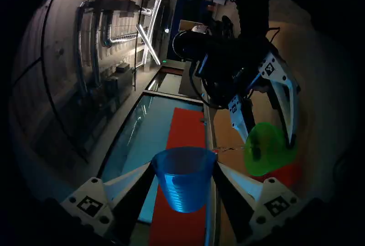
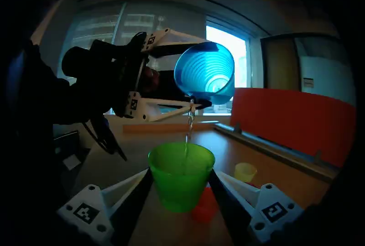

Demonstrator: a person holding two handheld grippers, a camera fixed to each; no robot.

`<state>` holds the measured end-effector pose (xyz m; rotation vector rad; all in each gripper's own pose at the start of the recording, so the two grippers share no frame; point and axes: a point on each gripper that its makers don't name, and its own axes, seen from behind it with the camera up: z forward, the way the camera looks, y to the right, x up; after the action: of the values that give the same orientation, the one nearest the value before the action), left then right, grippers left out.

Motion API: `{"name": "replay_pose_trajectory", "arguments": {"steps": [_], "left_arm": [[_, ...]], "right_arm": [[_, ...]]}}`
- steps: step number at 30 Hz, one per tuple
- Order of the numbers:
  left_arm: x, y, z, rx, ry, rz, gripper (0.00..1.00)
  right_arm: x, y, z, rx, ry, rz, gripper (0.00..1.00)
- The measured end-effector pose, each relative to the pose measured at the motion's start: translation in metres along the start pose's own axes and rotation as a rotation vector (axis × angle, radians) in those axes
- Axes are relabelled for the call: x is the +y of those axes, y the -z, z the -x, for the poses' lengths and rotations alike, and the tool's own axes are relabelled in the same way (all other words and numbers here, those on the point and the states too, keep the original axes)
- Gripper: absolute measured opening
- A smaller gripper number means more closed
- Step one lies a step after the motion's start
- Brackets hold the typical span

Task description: Pour water

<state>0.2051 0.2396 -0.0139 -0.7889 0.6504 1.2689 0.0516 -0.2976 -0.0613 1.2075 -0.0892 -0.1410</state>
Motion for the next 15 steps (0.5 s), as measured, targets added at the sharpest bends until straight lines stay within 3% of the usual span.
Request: {"name": "replay_pose_trajectory", "arguments": {"steps": [15], "left_arm": [[0.0016, 0.0002, 0.0014, -0.008, -0.039, -0.001, 0.87]], "right_arm": [[-0.0005, 0.0008, -0.0001, -0.003, 0.002, 0.001, 0.87]]}}
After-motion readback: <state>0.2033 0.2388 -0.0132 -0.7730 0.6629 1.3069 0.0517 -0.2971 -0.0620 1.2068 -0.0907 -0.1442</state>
